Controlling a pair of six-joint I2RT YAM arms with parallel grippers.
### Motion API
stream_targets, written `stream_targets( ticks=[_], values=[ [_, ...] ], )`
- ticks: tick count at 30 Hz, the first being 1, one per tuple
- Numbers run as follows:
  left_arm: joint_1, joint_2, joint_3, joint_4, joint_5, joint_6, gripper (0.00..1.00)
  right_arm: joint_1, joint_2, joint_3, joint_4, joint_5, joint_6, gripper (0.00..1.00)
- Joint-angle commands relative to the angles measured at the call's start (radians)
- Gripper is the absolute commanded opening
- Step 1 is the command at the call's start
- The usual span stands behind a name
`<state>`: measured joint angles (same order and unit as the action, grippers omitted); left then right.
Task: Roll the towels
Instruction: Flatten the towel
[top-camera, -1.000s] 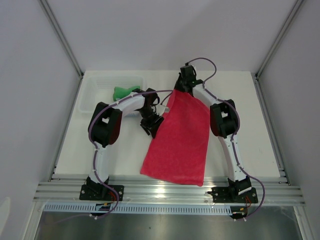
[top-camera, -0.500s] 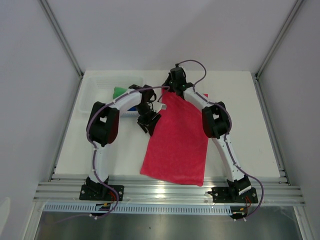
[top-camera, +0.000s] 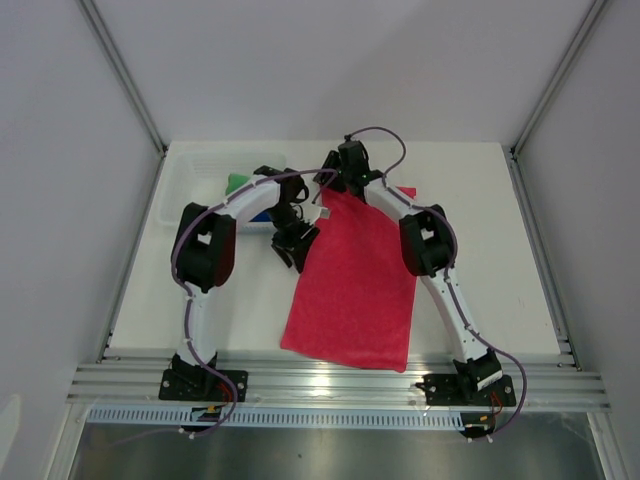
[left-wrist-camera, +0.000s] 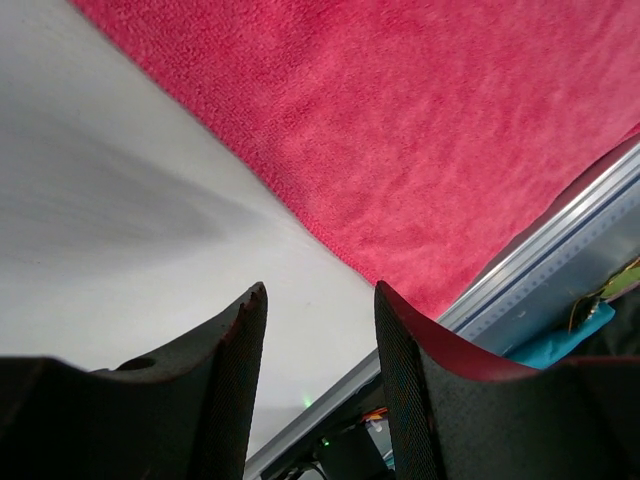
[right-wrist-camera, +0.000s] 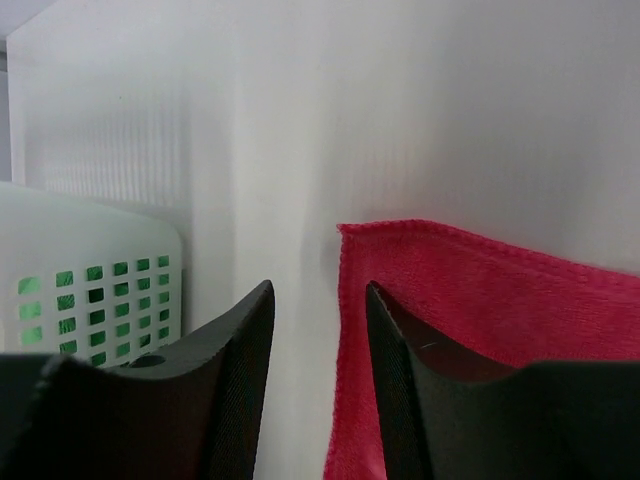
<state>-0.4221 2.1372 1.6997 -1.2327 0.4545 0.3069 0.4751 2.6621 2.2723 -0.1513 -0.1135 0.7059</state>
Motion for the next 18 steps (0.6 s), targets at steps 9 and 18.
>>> stream_targets(
  ticks=[9,18],
  values=[
    [-0.029,-0.042,0.037,-0.002,0.07,0.028,0.5,-0.257,-0.508,-0.408,-0.142,0.055,-0.213,0.0],
    [-0.043,-0.046,0.012,0.006,0.039,0.028,0.5,-0.354,-0.484,-0.562,-0.244,0.074,-0.298,0.0]
  ],
)
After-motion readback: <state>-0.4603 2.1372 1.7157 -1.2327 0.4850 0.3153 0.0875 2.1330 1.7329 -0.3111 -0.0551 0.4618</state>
